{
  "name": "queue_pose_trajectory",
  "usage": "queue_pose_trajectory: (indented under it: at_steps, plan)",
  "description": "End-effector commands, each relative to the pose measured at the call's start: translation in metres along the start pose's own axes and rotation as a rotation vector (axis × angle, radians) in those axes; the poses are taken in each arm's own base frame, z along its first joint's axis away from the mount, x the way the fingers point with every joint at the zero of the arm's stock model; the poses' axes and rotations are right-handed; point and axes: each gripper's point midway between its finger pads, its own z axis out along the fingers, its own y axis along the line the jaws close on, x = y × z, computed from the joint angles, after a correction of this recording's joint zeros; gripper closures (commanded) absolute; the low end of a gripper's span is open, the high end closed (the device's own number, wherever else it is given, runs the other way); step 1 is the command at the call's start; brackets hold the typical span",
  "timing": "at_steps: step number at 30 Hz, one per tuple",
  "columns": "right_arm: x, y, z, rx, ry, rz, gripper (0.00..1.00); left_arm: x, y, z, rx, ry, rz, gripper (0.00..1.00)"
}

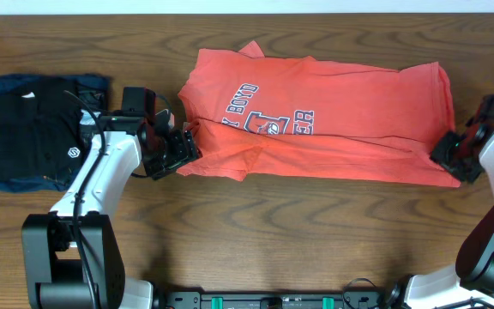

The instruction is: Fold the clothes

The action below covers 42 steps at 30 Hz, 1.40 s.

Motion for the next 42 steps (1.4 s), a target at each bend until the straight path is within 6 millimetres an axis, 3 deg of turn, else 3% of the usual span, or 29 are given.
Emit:
queue_pose_trajectory:
  at_steps: [1,10,14,16,20,22,33,42]
  plan:
    - [0.013,-0.003,0.013,0.007,0.012,-0.013,0.61,0.003,0.006,0.005,-0.035,0.011,0.024,0.26]
    - [0.03,-0.011,0.036,0.014,-0.005,-0.019,0.63,0.019,-0.017,0.016,-0.053,0.036,0.126,0.26]
    - [0.032,-0.02,0.036,0.063,-0.004,-0.02,0.62,0.022,0.0,0.016,-0.178,0.026,0.11,0.28]
    - [0.032,-0.022,0.036,0.074,-0.003,-0.02,0.62,0.028,0.013,0.013,-0.239,0.047,0.098,0.37]
    - [0.032,-0.022,0.036,0.074,-0.005,-0.02,0.62,0.029,0.045,0.002,-0.417,0.027,0.061,0.39]
    - [0.032,-0.022,0.036,0.074,-0.006,-0.019,0.63,0.028,0.051,0.002,-0.448,0.016,0.062,0.44]
    - [0.033,-0.022,0.036,0.075,-0.002,-0.02,0.62,0.026,0.061,0.036,-0.401,-0.062,0.078,0.57]
    - [0.032,-0.022,0.036,0.077,-0.004,-0.019,0.62,0.017,0.038,0.046,-0.267,-0.092,0.093,0.57]
